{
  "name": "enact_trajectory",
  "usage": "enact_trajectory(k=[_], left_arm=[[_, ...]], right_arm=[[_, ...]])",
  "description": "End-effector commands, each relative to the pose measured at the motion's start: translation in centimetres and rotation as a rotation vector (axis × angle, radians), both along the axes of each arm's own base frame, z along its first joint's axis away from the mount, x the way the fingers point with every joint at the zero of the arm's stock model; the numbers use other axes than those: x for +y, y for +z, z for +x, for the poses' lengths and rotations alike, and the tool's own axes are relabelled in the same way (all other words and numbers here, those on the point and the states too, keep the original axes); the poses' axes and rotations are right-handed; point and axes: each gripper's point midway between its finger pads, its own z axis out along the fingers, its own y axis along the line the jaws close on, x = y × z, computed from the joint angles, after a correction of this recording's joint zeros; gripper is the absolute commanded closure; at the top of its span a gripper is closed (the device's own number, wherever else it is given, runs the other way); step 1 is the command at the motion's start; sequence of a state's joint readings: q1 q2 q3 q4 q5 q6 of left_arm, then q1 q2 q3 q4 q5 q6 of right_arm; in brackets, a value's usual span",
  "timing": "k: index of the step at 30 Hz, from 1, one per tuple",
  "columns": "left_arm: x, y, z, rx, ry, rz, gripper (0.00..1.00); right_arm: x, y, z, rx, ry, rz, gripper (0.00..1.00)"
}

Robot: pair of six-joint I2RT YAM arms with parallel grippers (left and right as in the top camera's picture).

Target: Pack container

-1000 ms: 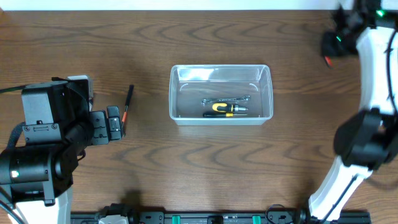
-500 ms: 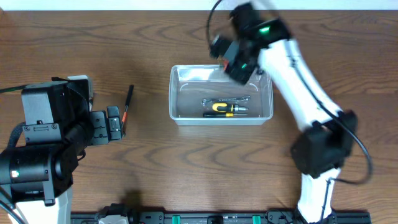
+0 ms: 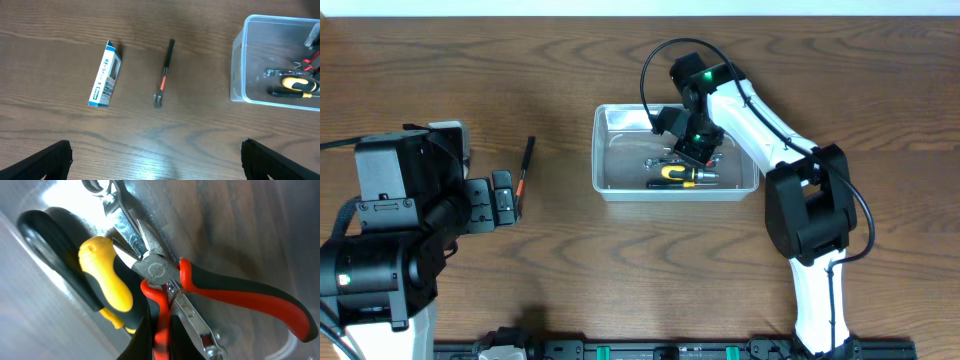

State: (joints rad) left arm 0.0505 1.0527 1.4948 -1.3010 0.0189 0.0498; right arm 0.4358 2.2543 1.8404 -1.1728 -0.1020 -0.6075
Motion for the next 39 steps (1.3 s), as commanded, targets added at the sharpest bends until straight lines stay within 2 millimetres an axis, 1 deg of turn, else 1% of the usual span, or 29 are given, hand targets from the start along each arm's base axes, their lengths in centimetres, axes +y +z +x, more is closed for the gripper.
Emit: enact_trajectory(k=[1,2,3,4,6,8,9,11,12,14,15,16,17,18,20,21,23,24,26,28,30,33,35,39], left_arm=[[0.0,0.4,0.0,-0.011,-0.001,0.005,0.02],[0.0,0.4,0.0,-0.011,-0.001,0.005,0.02],[0.0,0.4,0.0,-0.011,-0.001,0.005,0.02],[0.0,0.4,0.0,-0.011,-0.001,0.006,0.02],[0.0,0.4,0.0,-0.011,-0.001,0.005,0.02],[0.0,0.4,0.0,-0.011,-0.001,0.005,0.02],[0.0,0.4,0.0,-0.011,-0.001,0.006,0.02],[0.0,0.4,0.0,-0.011,-0.001,0.006,0.02],[0.0,0.4,0.0,-0.012,-0.001,0.006,0.02],[0.0,0.4,0.0,-0.011,-0.001,0.006,0.02],[0.0,0.4,-0.1,-0.011,-0.002,0.006,0.02],[0.0,0.4,-0.1,-0.011,-0.008,0.01,0.02],[0.0,0.5,-0.1,-0.008,-0.008,0.01,0.02],[0.0,0.5,0.0,-0.003,-0.013,0.012,0.02],[0.0,0.2,0.3,0.023,-0.04,0.03,0.02],[0.0,-0.1,0.6,0.042,-0.058,0.042,0.02],[0.1,-1.1,1.6,0.087,-0.093,0.062,0.02],[0.1,-1.7,2.2,0.112,-0.103,0.065,0.02],[0.2,-3.3,3.7,0.173,-0.12,0.068,0.02],[0.3,-4.9,5.2,0.226,-0.138,0.071,0.02],[0.4,-7.2,6.8,0.295,-0.145,0.066,0.02],[0.4,-11.1,8.2,0.406,-0.15,0.052,0.02],[0.4,-13.7,8.4,0.479,-0.153,0.043,0.02],[0.4,-18.0,8.3,0.546,-0.166,0.039,0.02]], right_arm=[[0.2,-0.7,-0.2,0.024,-0.012,0.014,0.91],[0.2,-0.7,-0.2,0.022,-0.011,0.014,0.85],[0.2,-0.7,-0.1,0.019,-0.012,0.015,0.76],[0.2,-0.7,-0.1,0.018,-0.012,0.016,0.71],[0.2,-0.7,-0.1,0.019,-0.016,0.015,0.66],[0.1,-0.3,0.0,0.012,-0.034,0.009,0.65],[0.1,0.2,0.1,0.005,-0.047,0.01,0.62],[0.2,1.5,0.4,-0.017,-0.059,0.019,0.53],[0.3,2.6,0.7,-0.037,-0.06,0.028,0.51],[0.5,5.8,1.5,-0.104,-0.066,0.054,0.45],[0.6,7.4,1.9,-0.138,-0.07,0.069,0.35],[0.5,9.7,2.4,-0.188,-0.08,0.089,0.25],[0.3,12.0,2.9,-0.244,-0.094,0.107,0.06],[-0.1,14.6,3.5,-0.308,-0.116,0.123,0.01],[-1.6,19.3,4.4,-0.432,-0.183,0.144,0.01],[-2.9,21.7,4.8,-0.497,-0.233,0.152,0.01],[-6.0,26.2,5.1,-0.608,-0.354,0.17,0.01],[-7.4,27.8,5.1,-0.643,-0.407,0.182,0.01],[-11.1,30.9,4.6,-0.708,-0.533,0.21,0.01],[-14.6,32.9,3.8,-0.755,-0.639,0.214,0.01],[-18.1,34.2,3.0,-0.789,-0.723,0.2,0.01],[-22.0,34.8,2.1,-0.808,-0.828,0.175,0.01],[-23.7,34.6,1.7,-0.793,-0.872,0.171,0.01],[-25.9,33.9,1.5,-0.771,-0.933,0.16,0.01]])
